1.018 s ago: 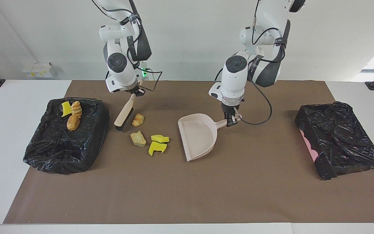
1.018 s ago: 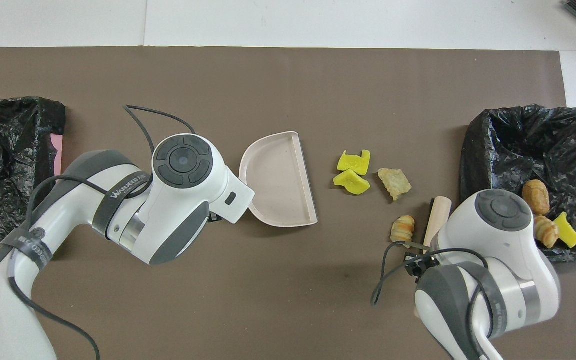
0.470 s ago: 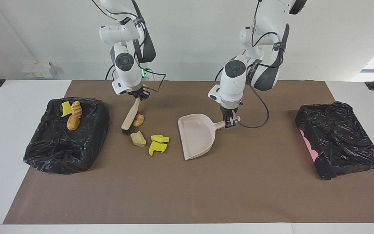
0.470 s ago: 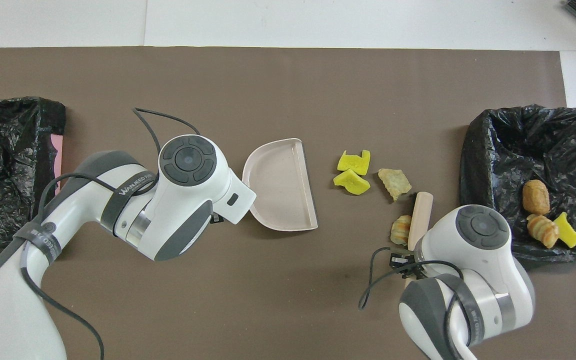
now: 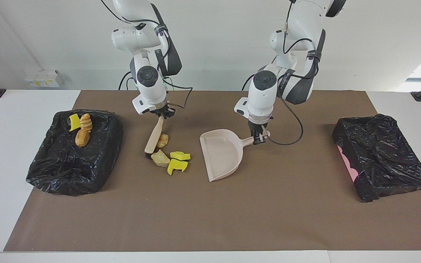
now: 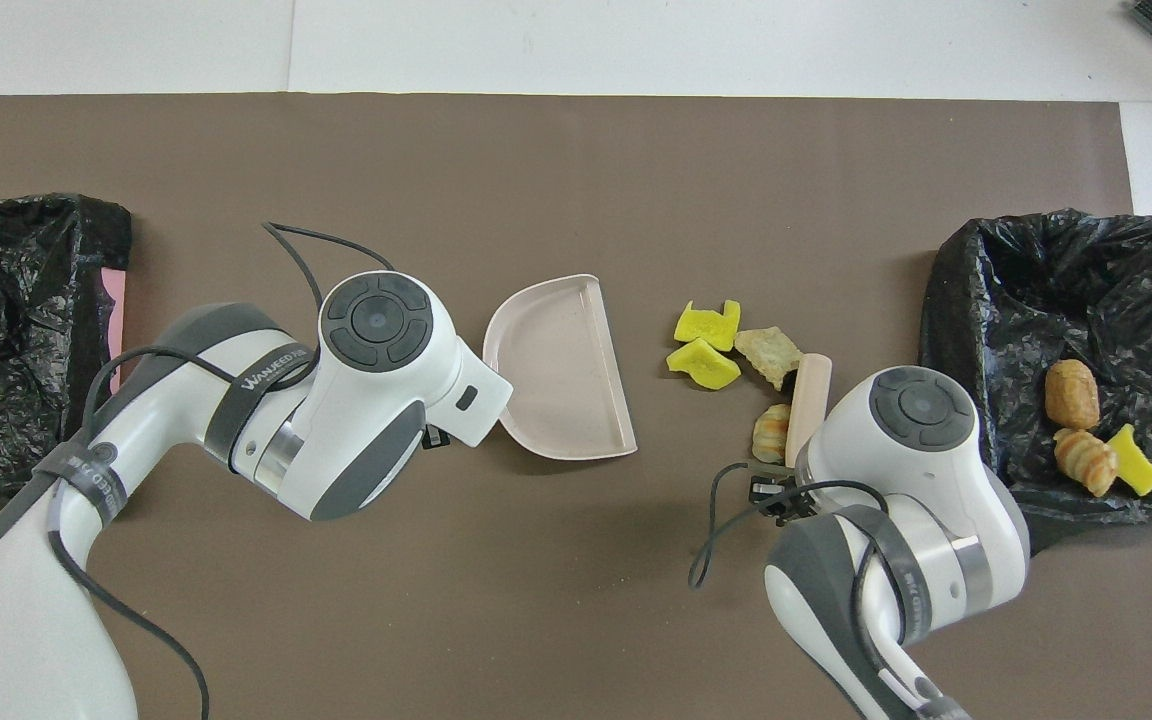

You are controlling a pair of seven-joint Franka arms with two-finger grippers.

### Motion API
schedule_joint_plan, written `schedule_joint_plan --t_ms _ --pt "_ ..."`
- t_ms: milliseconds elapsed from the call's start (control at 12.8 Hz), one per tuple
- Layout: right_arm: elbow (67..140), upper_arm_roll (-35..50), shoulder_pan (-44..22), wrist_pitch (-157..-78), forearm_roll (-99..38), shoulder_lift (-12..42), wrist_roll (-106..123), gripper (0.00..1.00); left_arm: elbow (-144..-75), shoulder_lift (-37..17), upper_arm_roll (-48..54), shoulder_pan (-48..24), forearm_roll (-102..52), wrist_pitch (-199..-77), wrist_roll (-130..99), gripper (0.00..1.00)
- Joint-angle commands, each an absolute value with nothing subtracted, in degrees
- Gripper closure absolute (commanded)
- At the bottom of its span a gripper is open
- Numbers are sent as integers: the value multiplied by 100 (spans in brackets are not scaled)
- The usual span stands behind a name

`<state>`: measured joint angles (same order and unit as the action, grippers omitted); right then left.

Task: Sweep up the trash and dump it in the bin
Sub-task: 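Sweep the yellow pieces and crumbs into the dustpan with the right gripper's brush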

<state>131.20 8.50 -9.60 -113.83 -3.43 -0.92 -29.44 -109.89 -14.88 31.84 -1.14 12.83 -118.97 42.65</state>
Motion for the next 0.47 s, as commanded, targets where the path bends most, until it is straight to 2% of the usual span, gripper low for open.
schedule_joint_plan --t_ms 0,235,392 --pt "12569 861 -923 -11294 -369 377 -2593 100 -11408 -1222 3182 -88 1204 -12067 4122 100" --pt "12227 861 -940 -11233 -378 623 -2233 100 -11540 -1090 3182 -132 1204 -12041 4034 100" --pt "12033 870 -1220 -11206 -387 808 -2224 100 -11584 -1055 3182 -141 1213 -12015 4034 100"
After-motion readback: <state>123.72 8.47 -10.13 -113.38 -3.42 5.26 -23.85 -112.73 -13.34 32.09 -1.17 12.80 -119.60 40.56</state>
